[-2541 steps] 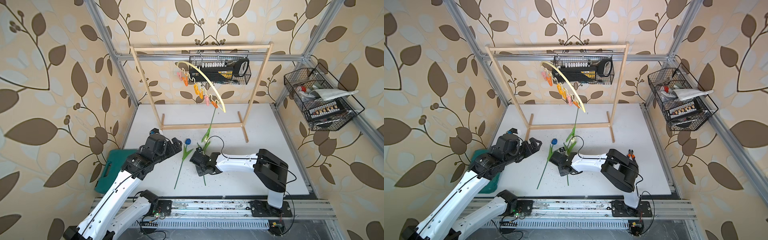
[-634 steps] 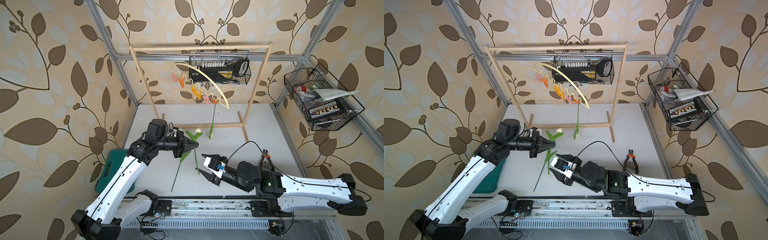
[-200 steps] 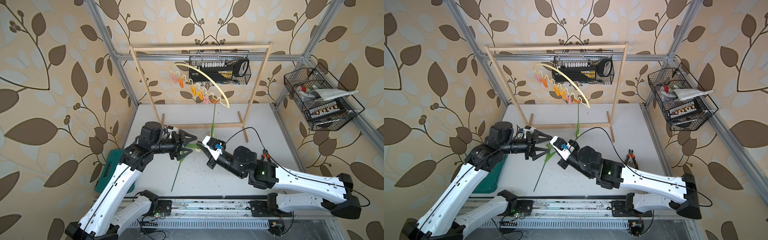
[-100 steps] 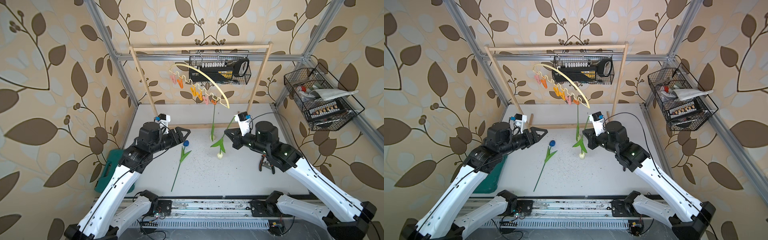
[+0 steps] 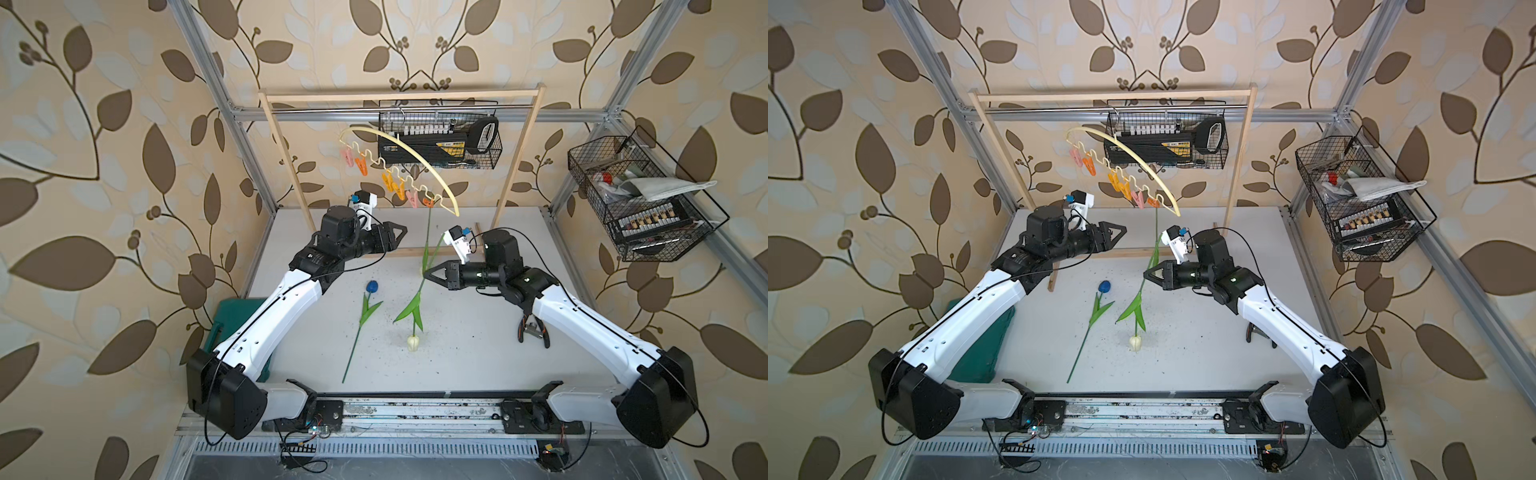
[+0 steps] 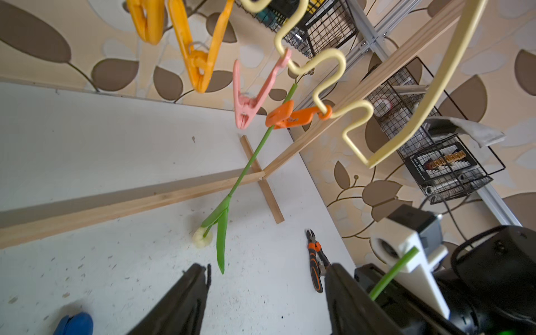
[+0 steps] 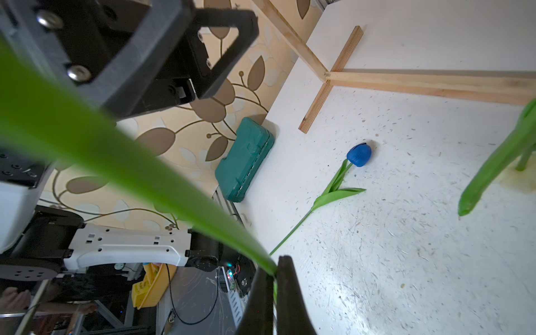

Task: Dry the flowers on a clothes hanger
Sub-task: Open the clamp at the hanger.

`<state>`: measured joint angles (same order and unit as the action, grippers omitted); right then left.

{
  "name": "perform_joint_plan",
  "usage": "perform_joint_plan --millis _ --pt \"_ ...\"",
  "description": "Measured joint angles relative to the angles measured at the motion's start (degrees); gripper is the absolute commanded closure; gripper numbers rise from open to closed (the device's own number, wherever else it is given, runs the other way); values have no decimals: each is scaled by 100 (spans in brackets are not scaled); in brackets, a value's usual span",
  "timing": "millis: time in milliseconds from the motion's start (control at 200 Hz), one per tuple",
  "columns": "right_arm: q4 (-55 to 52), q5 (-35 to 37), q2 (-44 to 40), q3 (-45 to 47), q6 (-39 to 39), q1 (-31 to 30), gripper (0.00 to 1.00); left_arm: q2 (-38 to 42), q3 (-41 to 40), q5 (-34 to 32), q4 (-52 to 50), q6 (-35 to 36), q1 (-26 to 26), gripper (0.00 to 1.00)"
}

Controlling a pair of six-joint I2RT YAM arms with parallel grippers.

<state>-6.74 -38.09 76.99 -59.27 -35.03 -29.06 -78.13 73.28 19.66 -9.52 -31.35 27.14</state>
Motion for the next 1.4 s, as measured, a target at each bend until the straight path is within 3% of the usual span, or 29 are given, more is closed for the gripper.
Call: perform_joint_plan --millis 205,500,1400 --pt "981 13 914 114 -734 101 100 -962 544 -2 487 289 0 43" --pt "1751 214 1565 63 -1180 299 100 -1803 1180 -31 660 540 0 41" --pt "1510 317 1722 -350 -859 299 100 -2389 1816 -479 1187 575 0 40"
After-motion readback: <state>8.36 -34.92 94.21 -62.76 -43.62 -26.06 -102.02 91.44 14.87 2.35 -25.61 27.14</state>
